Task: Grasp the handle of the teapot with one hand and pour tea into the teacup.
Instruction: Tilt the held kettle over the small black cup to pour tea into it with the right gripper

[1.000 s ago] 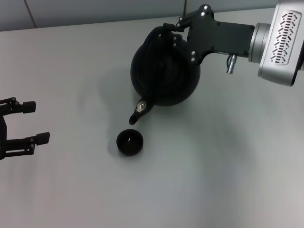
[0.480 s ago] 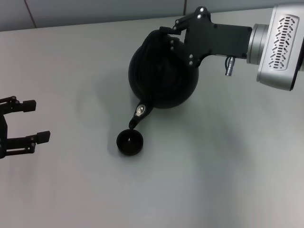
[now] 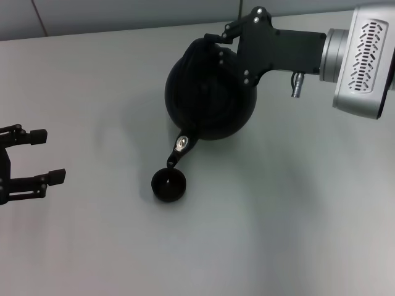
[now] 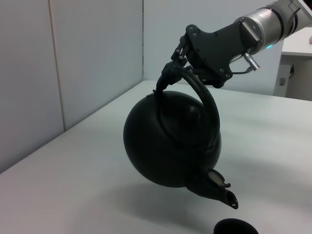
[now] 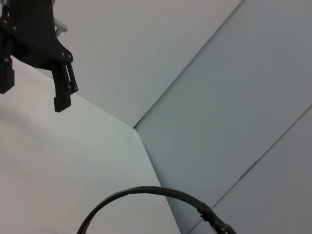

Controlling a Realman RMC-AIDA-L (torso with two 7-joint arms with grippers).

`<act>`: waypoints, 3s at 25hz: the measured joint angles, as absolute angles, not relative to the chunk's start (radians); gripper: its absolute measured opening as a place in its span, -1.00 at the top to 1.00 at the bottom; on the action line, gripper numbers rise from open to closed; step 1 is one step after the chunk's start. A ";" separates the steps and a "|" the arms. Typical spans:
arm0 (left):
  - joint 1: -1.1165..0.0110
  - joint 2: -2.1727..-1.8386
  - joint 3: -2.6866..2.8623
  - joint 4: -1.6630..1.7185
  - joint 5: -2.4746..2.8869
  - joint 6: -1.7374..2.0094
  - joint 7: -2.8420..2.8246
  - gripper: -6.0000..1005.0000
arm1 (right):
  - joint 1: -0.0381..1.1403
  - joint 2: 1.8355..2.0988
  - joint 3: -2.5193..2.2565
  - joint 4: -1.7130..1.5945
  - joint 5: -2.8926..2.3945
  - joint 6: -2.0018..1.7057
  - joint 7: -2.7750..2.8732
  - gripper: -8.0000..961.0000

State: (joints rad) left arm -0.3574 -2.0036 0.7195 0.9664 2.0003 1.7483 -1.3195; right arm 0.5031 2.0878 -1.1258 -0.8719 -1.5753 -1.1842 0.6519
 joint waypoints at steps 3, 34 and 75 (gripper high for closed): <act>-0.357 -2.004 0.719 0.965 2.000 1.745 -1.320 -0.62 | 0.503 2.088 -1.132 -0.881 -1.575 -1.184 0.652 0.85; -0.356 -2.006 0.719 0.958 2.000 1.729 -1.316 -0.62 | 0.453 2.089 -1.237 -1.001 -1.575 -1.138 0.650 0.85; -0.352 -2.007 0.719 0.953 2.000 1.729 -1.312 -0.62 | 0.343 2.087 -1.236 -0.702 -0.897 -1.141 0.655 0.86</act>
